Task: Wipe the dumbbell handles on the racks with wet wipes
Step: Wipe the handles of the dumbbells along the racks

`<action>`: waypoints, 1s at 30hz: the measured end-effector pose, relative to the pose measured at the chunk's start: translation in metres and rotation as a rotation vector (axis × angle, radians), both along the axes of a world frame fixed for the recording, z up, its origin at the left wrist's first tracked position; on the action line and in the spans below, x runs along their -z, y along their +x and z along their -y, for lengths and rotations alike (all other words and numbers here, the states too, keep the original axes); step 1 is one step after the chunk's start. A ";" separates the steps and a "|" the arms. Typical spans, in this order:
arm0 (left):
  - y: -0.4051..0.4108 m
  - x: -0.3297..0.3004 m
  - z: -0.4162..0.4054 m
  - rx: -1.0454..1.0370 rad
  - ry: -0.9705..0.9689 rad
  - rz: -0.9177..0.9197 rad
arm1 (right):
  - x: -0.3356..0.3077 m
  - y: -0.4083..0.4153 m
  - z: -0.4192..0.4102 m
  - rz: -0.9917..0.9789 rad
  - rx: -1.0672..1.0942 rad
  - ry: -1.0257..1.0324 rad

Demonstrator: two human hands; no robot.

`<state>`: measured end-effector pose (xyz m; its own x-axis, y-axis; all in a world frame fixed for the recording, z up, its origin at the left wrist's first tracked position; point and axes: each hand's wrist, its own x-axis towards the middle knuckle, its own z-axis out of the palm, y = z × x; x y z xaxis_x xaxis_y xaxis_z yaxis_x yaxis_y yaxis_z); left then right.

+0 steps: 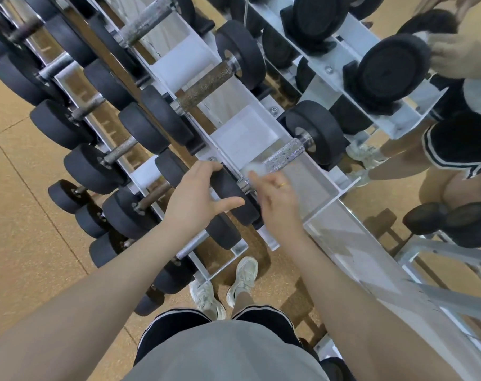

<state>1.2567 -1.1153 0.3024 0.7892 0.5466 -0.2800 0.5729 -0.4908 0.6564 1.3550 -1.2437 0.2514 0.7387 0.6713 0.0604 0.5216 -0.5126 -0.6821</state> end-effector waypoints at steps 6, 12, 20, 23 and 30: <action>-0.001 0.001 0.000 0.018 0.014 -0.001 | -0.014 0.030 0.008 -0.134 0.316 0.092; 0.000 0.001 -0.001 0.015 0.010 -0.002 | -0.005 0.023 -0.006 -0.132 0.391 0.168; 0.000 0.000 -0.001 0.003 -0.007 -0.010 | -0.010 0.009 0.016 -0.496 0.310 0.245; 0.000 0.001 -0.001 -0.003 -0.014 0.006 | -0.014 0.029 0.018 -0.936 0.730 0.414; -0.001 0.005 -0.001 -0.013 -0.025 0.026 | -0.006 0.055 0.007 -1.201 0.939 0.540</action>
